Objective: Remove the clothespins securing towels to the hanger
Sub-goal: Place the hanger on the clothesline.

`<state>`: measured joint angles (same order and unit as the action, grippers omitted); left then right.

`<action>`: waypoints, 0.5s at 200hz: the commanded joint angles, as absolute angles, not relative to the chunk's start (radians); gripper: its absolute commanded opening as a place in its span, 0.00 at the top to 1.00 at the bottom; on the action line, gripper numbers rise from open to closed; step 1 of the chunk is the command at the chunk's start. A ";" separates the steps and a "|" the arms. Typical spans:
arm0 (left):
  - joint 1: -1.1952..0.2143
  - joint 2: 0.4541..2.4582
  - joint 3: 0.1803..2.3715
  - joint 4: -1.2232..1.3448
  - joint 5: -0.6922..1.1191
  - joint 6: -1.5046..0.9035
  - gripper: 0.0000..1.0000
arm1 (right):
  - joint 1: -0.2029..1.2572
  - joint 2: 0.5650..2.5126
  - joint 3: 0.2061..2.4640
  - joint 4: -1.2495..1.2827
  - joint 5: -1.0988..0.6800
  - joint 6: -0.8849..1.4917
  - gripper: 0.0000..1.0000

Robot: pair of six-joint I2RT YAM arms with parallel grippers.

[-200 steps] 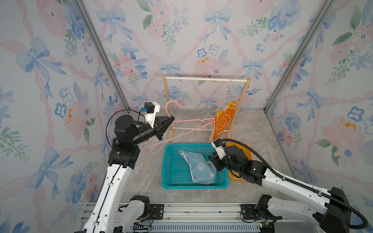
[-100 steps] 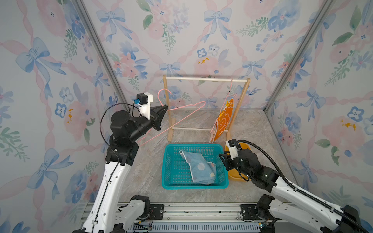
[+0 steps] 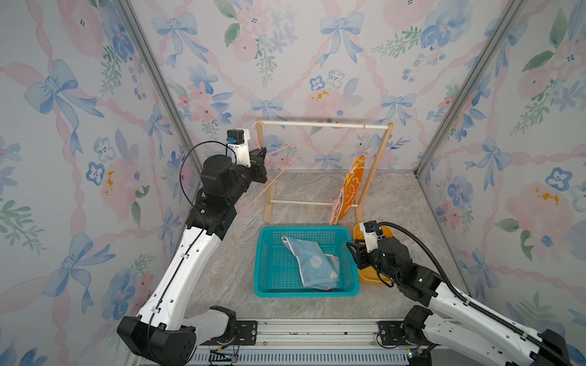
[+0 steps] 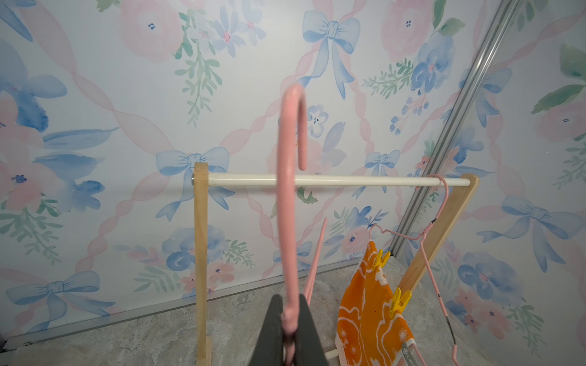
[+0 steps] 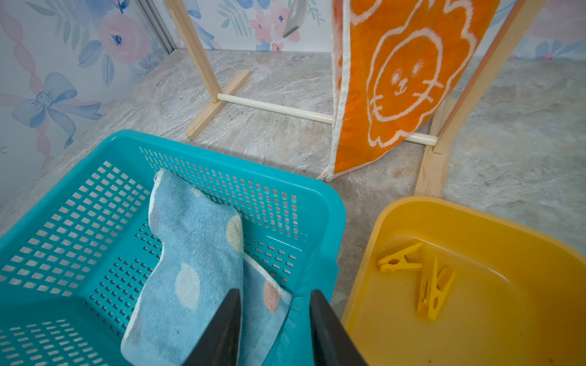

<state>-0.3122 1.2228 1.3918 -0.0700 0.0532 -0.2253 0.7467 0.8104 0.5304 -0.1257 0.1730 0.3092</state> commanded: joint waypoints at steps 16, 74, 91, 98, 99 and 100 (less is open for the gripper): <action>-0.358 1.289 1.445 -0.043 -0.121 -0.175 1.00 | 0.739 0.792 0.520 -0.098 0.188 0.331 0.62; -0.378 1.405 1.533 -0.042 -0.134 -0.146 1.00 | 0.739 0.842 0.531 -0.069 0.176 0.338 0.62; -0.381 1.435 1.561 -0.041 -0.142 -0.139 1.00 | 0.738 0.864 0.533 -0.050 0.171 0.342 0.62; -0.382 1.448 1.572 -0.041 -0.145 -0.137 1.00 | 0.739 0.873 0.534 -0.043 0.168 0.342 0.62; -0.383 1.449 1.574 -0.041 -0.145 -0.137 1.00 | 0.739 0.874 0.535 -0.042 0.167 0.342 0.62; -0.382 1.451 1.575 -0.041 -0.145 -0.135 1.00 | 0.739 0.875 0.536 -0.041 0.166 0.342 0.62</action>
<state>-0.3733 1.4250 1.5200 -0.0696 -0.1204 -0.1677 0.7467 0.8501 0.5289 -0.0875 0.1722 0.3271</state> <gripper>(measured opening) 0.073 0.379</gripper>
